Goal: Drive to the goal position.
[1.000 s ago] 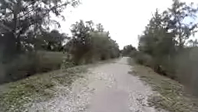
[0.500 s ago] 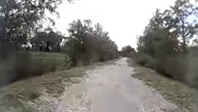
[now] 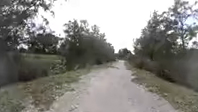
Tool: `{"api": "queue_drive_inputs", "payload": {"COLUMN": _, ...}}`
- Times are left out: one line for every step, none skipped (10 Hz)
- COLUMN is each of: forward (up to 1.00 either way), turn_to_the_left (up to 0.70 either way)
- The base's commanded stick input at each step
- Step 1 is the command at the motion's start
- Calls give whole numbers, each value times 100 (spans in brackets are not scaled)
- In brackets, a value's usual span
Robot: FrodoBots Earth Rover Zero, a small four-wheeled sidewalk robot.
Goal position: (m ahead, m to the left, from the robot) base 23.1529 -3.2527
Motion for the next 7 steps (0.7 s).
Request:
{"api": "queue_drive_inputs", "payload": {"forward": 70, "turn_to_the_left": 0}}
{"api": "queue_drive_inputs", "payload": {"forward": 70, "turn_to_the_left": 0}}
{"api": "queue_drive_inputs", "payload": {"forward": 70, "turn_to_the_left": 0}}
{"api": "queue_drive_inputs", "payload": {"forward": 70, "turn_to_the_left": 0}}
{"api": "queue_drive_inputs", "payload": {"forward": 70, "turn_to_the_left": 0}}
{"api": "queue_drive_inputs", "payload": {"forward": 70, "turn_to_the_left": 0}}
{"api": "queue_drive_inputs", "payload": {"forward": 70, "turn_to_the_left": 0}}
